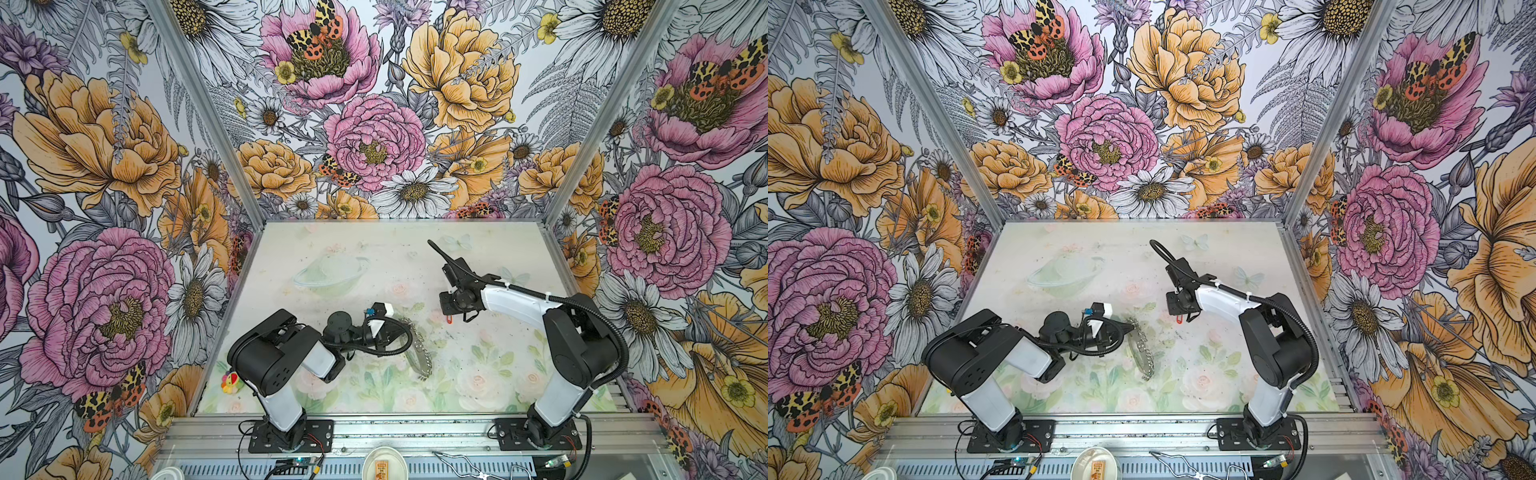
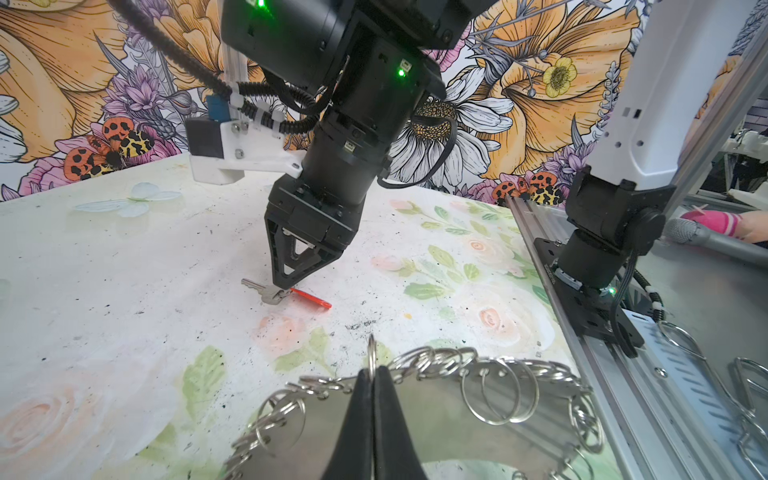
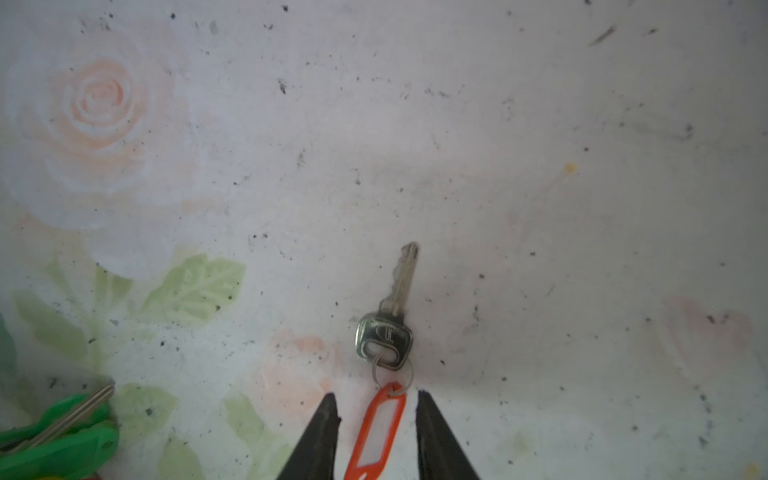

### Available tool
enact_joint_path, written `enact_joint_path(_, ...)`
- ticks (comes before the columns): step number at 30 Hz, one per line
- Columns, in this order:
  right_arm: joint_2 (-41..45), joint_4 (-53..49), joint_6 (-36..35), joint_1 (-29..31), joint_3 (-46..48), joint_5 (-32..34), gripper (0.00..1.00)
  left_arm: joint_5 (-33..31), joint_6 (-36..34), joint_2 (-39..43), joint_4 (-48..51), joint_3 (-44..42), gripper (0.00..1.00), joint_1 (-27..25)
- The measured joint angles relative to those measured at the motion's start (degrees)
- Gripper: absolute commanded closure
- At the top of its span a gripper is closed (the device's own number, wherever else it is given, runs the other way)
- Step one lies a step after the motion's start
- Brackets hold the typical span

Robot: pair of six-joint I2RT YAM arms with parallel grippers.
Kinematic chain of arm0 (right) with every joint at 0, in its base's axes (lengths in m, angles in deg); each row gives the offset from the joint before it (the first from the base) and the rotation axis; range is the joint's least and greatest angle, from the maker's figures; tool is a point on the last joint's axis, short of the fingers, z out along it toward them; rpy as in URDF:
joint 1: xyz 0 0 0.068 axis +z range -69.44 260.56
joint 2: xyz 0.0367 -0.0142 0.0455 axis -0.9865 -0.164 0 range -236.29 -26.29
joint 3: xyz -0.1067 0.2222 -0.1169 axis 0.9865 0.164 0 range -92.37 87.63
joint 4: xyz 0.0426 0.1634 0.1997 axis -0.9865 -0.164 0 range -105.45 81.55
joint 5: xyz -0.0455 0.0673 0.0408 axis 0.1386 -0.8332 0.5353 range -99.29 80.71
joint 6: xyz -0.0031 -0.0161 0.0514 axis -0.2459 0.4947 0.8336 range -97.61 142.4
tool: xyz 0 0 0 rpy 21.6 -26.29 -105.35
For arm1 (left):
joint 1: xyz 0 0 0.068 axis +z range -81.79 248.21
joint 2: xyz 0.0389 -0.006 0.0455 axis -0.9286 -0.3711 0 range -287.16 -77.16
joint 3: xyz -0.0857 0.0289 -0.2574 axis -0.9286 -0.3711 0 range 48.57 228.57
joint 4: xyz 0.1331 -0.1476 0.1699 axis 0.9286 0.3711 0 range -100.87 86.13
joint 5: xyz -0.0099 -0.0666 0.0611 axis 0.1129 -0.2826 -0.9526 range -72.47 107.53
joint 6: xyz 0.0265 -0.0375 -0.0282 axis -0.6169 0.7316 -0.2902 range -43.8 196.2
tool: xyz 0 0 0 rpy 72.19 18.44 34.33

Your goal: Put the keys on the keyring

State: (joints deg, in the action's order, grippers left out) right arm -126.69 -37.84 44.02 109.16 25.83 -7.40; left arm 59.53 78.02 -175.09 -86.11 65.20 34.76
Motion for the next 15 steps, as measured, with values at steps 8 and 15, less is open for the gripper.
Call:
enact_joint_path(8, -1.40, -0.79, 1.73, -0.22, 0.26, -0.17, 0.79, 0.02, 0.31, 0.00, 0.04, 0.15, 1.00, 0.00)
enact_joint_path(15, -0.20, -0.74, 3.52, -1.92, 2.01, -1.95, 0.88, 0.02, 0.42, 0.00, 0.09, 0.20, 1.00, 0.00)
